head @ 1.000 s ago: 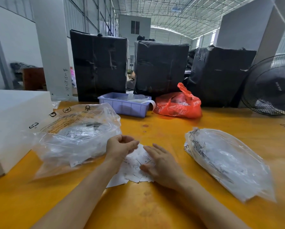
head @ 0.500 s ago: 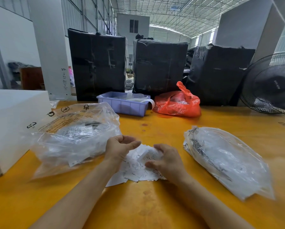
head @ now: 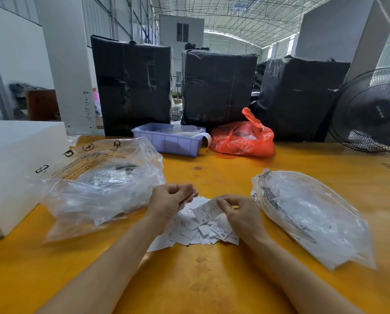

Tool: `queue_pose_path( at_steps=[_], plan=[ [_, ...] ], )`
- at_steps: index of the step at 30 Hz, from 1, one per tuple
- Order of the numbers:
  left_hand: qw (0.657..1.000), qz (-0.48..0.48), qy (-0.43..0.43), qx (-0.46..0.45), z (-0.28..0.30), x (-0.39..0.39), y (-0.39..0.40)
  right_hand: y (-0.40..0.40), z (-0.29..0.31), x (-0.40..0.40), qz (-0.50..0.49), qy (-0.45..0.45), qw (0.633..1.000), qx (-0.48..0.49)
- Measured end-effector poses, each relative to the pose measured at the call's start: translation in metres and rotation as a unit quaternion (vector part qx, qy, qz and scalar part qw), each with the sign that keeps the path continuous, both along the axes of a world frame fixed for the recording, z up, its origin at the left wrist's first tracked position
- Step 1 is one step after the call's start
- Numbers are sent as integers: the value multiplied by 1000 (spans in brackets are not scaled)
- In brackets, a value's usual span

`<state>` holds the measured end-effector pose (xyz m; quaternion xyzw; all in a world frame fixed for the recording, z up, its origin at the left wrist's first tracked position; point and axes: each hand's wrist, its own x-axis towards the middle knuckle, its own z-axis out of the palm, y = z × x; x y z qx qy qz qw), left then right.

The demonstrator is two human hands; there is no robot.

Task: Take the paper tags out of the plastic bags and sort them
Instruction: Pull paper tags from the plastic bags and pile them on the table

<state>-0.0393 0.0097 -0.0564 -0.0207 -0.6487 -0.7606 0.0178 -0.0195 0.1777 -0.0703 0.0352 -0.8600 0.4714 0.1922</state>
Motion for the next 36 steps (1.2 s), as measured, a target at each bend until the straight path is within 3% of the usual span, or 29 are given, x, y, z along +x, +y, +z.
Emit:
queue_pose_path(
  at_steps=[3, 8, 15, 23, 30, 36],
  plan=[
    [1000, -23, -14, -3, 3, 1, 0, 5, 7, 2, -9, 48, 992, -117],
    [999, -33, -11, -24, 5, 5, 6, 11, 13, 5, -7, 55, 949, -310],
    [997, -61, -18, -41, 11, 12, 13, 10, 14, 4, 0, 94, 962, -256],
    [996, -76, -37, -26, 13, 17, 16, 9, 24, 7, 77, 71, 930, -353],
    [993, -110, -44, 18, 16, 20, 17, 6, 22, 12, 72, 108, 970, -205],
    [994, -105, -42, 0, 16, 21, 17, 6, 25, 13, 61, 134, 957, -251]
  ],
)
